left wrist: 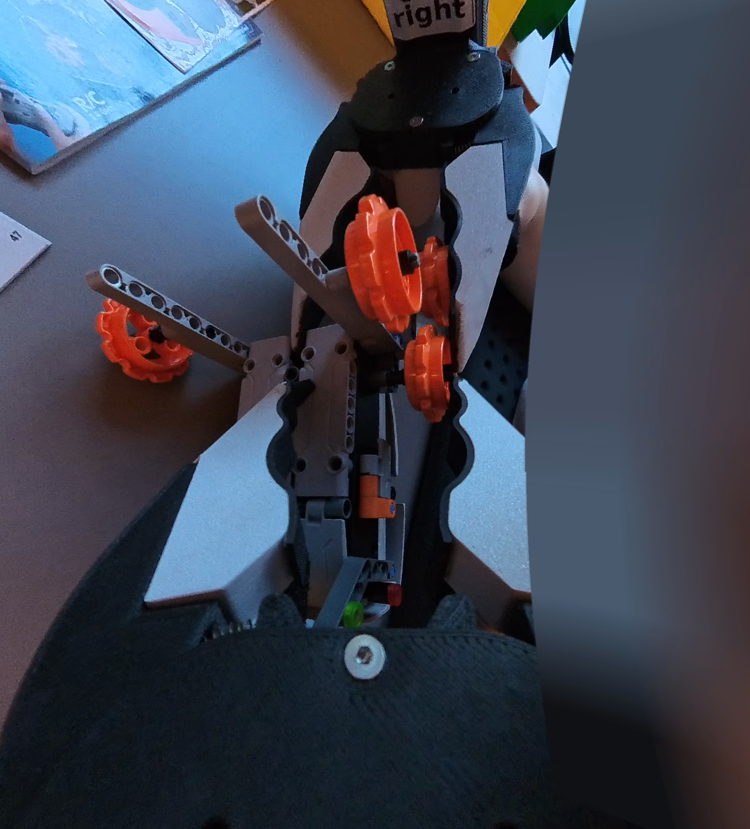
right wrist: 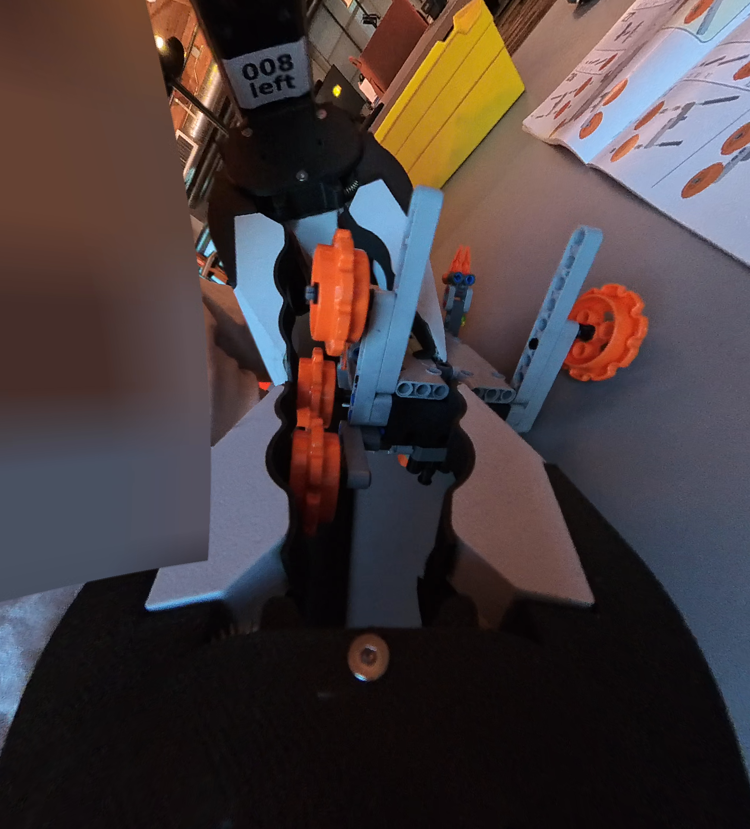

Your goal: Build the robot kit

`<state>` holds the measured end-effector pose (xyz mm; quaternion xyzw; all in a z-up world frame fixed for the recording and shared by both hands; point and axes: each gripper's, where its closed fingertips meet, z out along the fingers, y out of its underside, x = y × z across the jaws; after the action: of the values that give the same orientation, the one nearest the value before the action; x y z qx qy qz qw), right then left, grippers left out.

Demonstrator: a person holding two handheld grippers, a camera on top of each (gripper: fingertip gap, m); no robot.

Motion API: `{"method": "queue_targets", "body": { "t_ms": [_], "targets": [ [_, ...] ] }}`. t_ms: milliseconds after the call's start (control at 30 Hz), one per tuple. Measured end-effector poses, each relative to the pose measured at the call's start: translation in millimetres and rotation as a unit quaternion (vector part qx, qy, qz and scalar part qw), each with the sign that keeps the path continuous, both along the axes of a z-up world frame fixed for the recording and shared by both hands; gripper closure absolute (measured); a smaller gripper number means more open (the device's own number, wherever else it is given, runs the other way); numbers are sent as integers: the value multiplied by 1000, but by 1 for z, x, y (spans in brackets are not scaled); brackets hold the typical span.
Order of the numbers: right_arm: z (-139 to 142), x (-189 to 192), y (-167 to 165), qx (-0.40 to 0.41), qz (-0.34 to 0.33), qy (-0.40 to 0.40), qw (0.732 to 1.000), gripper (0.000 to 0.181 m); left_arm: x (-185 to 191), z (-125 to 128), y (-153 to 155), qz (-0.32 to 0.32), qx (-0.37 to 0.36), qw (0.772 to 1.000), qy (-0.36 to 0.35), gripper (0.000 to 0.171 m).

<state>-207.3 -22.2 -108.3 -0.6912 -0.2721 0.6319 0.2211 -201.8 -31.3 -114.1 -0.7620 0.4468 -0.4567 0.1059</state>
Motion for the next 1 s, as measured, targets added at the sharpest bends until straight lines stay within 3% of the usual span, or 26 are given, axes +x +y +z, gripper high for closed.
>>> {"method": "queue_targets", "body": {
  "t_ms": [33,167,333,433,567,700,767,867,933,1000],
  "targets": [
    [1,2,0,12,4,-2,1000,112,1,1,1,2,-1,1000,-6,104],
    [18,24,11,-12,-22,58,998,137,-1,2,3,5,-16,1000,-14,105],
    [13,28,2,15,-17,10,1000,133,-2,3,5,6,-31,999,-17,105],
    [13,24,1,23,-21,6,999,140,-6,4,7,3,-19,1000,-4,106],
    [21,24,2,159,-63,-35,985,140,-9,6,11,15,19,1000,15,108],
    [26,39,0,330,-138,-116,927,137,-8,6,11,22,17,999,27,108],
    [29,45,0,364,-162,-133,907,134,-7,6,12,23,11,999,27,108],
    [43,44,-10,440,-177,-137,870,147,-4,8,18,35,20,999,10,109],
    [39,41,-16,517,-168,-195,816,156,-2,8,19,38,25,999,5,110],
    [30,41,-16,592,-160,-270,742,152,-2,7,18,36,22,999,8,109]
  ]
}}
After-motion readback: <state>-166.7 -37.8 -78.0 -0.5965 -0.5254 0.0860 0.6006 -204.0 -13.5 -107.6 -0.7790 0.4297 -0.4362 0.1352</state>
